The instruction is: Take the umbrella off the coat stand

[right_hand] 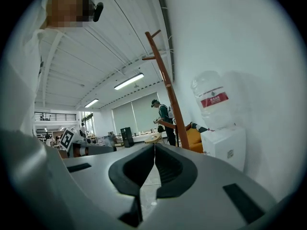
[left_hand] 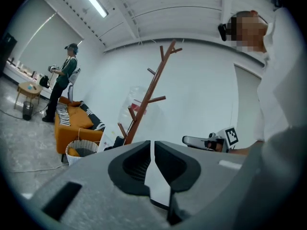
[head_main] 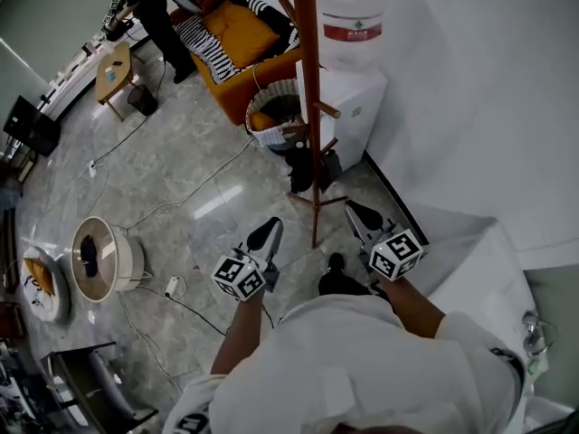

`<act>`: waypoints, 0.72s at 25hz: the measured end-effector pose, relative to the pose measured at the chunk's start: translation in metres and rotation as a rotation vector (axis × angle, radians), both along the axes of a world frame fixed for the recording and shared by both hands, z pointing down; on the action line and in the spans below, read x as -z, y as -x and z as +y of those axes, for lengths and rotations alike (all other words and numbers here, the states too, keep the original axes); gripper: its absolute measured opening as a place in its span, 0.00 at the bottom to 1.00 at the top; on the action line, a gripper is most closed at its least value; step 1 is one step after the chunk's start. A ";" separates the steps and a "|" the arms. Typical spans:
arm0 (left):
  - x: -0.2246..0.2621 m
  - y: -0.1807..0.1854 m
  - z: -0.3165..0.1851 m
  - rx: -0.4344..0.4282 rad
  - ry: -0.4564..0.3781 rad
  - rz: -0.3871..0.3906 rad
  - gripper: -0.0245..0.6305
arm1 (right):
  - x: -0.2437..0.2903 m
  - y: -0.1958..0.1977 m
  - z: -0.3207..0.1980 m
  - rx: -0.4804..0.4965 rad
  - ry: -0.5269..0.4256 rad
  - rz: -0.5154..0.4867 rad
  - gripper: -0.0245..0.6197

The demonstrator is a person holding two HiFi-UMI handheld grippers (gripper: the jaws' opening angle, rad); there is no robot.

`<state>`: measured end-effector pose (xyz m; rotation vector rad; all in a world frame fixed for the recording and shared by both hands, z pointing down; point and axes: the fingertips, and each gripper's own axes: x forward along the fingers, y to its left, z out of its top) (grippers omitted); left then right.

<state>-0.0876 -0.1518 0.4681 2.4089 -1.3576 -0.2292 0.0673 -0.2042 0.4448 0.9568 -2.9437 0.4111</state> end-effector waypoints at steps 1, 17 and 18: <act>0.003 0.003 -0.012 0.002 -0.003 0.002 0.07 | 0.002 0.004 -0.014 0.009 0.002 -0.003 0.06; -0.041 0.026 -0.180 -0.240 0.036 -0.157 0.25 | -0.023 0.031 -0.145 -0.124 0.065 0.029 0.06; -0.045 0.028 -0.187 -0.270 0.040 -0.166 0.27 | -0.022 0.031 -0.147 -0.156 0.066 0.027 0.06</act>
